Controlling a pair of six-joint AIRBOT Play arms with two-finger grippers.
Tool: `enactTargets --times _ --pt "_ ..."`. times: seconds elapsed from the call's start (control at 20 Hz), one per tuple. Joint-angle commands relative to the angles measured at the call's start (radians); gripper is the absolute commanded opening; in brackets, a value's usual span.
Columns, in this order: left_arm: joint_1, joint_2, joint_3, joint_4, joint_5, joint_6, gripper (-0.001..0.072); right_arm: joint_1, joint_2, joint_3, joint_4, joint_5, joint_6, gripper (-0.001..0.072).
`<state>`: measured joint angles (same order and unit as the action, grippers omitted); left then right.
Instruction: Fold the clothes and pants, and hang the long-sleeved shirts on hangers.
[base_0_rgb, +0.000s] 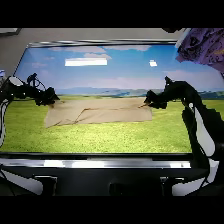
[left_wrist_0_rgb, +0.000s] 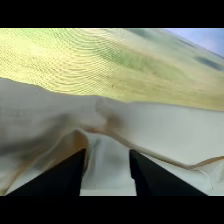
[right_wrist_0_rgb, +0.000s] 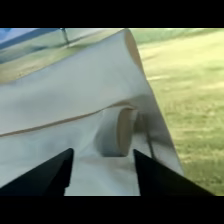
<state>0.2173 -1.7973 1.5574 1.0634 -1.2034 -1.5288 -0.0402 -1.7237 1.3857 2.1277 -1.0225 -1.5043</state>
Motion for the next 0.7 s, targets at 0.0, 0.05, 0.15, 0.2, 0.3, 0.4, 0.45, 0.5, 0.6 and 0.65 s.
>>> enactTargets --times 0.0,0.05,0.15,0.2,0.3,0.4,0.45,0.5,0.6,0.65 --pt "0.004 -0.016 0.041 0.003 -0.012 -0.011 0.0453 -0.046 -0.013 0.081 0.014 -0.121 0.000 0.0541" --pt "0.013 -0.003 0.058 0.010 -0.014 -0.024 0.0510 -0.086 -0.010 0.118 0.006 -0.165 -0.012 0.0544" --pt "0.027 0.031 0.079 0.031 -0.012 -0.034 0.0534 -0.179 -0.012 0.135 0.031 -0.207 -0.040 0.0585" --pt "0.033 0.049 0.082 0.037 -0.011 -0.034 0.0535 -0.218 -0.024 0.135 0.048 -0.236 -0.058 0.0629" --pt "0.039 0.074 0.082 0.040 -0.011 -0.034 0.0535 -0.263 -0.064 0.135 0.130 -0.306 -0.127 0.0681" --pt "0.037 0.086 0.082 0.040 -0.011 -0.034 0.0535 -0.262 -0.112 0.135 0.198 -0.343 -0.180 0.0687" --pt "0.036 0.087 0.082 0.040 -0.012 -0.034 0.0535 -0.253 -0.131 0.135 0.220 -0.340 -0.188 0.0687" --pt "0.035 0.087 0.082 0.040 -0.012 -0.035 0.0535 -0.238 -0.150 0.135 0.233 -0.328 -0.191 0.0687" --pt "0.035 0.087 0.082 0.040 -0.011 -0.047 0.0535 -0.196 -0.177 0.135 0.244 -0.303 -0.193 0.0684" --pt "0.035 0.087 0.082 0.040 -0.011 -0.053 0.0535 -0.169 -0.193 0.135 0.242 -0.291 -0.187 0.0671"
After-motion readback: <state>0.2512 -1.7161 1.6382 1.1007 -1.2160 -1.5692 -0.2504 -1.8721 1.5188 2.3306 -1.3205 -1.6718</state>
